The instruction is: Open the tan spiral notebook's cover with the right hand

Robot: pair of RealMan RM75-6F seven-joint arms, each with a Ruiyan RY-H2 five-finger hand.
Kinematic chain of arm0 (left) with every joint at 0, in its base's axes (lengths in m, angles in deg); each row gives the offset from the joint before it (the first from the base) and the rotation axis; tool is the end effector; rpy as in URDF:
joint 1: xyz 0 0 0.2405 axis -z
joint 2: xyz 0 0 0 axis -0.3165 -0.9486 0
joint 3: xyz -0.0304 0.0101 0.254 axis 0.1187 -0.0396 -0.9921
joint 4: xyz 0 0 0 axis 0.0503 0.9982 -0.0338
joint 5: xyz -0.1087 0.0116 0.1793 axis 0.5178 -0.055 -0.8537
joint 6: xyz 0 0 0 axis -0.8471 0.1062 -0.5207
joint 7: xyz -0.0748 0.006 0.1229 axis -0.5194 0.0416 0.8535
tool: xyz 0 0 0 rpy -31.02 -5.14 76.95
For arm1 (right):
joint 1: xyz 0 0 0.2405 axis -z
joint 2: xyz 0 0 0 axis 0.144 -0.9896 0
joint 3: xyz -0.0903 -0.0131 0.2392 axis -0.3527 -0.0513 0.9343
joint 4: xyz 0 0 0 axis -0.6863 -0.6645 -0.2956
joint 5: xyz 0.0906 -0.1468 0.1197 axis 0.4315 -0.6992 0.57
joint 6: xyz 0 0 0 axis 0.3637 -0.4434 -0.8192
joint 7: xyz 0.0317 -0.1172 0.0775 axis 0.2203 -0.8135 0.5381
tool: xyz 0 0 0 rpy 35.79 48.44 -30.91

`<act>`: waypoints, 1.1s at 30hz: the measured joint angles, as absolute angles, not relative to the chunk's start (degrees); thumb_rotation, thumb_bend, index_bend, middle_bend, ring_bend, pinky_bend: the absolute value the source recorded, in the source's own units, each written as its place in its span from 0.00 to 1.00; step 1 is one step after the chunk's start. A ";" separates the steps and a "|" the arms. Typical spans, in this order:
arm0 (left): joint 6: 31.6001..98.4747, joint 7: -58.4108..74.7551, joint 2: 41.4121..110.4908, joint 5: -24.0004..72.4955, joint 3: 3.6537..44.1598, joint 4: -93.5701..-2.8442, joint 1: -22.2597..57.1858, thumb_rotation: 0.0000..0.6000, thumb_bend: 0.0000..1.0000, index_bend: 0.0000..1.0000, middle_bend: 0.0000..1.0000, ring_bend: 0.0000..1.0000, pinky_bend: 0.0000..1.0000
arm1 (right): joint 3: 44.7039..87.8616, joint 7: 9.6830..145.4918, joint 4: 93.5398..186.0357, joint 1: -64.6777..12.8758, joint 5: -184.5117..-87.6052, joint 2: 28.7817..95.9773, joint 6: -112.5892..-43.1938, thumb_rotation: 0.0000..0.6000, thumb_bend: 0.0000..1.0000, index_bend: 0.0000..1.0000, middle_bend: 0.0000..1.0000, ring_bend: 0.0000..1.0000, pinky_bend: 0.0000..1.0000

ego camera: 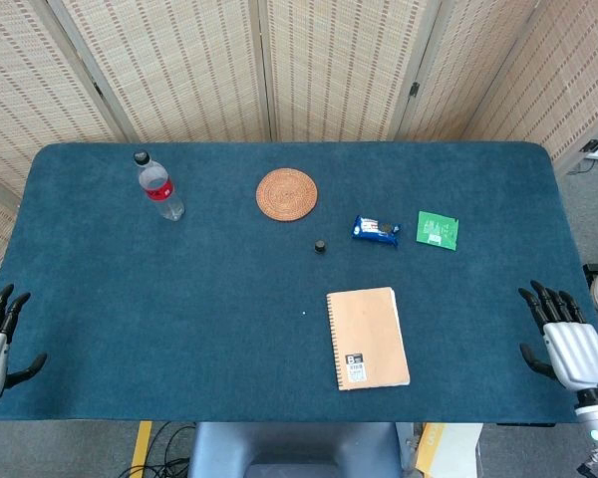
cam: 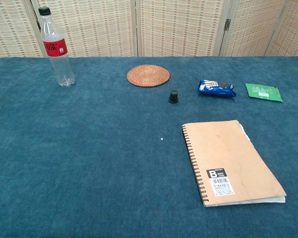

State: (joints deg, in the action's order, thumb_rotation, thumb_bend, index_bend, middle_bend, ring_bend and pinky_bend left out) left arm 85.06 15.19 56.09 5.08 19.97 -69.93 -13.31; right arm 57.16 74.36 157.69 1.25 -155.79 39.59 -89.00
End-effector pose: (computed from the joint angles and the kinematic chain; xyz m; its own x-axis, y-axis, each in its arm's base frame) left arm -0.3160 0.1868 0.1674 0.4838 0.0015 0.8752 0.8723 0.0807 -0.4823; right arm -0.3306 -0.1846 0.1577 0.4689 -0.1841 0.8639 -0.8774 0.0152 0.4795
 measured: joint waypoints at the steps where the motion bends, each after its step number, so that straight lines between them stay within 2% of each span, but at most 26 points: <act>1: 85.11 15.11 56.15 5.03 19.98 -69.85 -13.31 1.00 0.25 0.13 0.03 0.04 0.18 | 57.13 74.24 157.71 1.22 -155.76 39.63 -88.91 1.00 0.41 0.00 0.00 0.00 0.00; 11: 84.24 15.15 56.43 5.77 20.13 -69.55 -12.94 1.00 0.25 0.13 0.03 0.04 0.18 | 56.92 77.57 156.77 0.55 -157.05 39.78 -88.03 1.00 0.41 0.00 0.00 0.00 0.00; 18: 85.43 12.96 55.94 6.02 20.51 -69.64 -13.67 1.00 0.25 0.13 0.03 0.04 0.18 | 56.28 82.64 153.89 -2.41 -159.59 41.37 -83.48 1.00 0.41 0.00 0.00 0.00 0.00; 24: 86.14 12.72 55.85 5.77 20.68 -69.62 -13.91 1.00 0.25 0.13 0.03 0.04 0.18 | 55.40 83.18 150.83 -5.72 -159.89 44.44 -77.52 1.00 0.41 0.00 0.00 0.00 0.00; 33: 85.33 12.42 55.71 8.08 21.61 -69.62 -13.73 1.00 0.25 0.13 0.03 0.04 0.18 | 56.44 82.49 144.97 -7.98 -159.99 50.64 -76.99 1.00 0.41 0.00 0.00 0.00 0.00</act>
State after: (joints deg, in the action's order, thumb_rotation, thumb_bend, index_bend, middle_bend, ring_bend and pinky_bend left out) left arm 85.33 12.42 55.71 8.08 21.61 -69.62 -13.73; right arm 56.44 82.49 144.97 -7.98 -159.99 50.64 -76.99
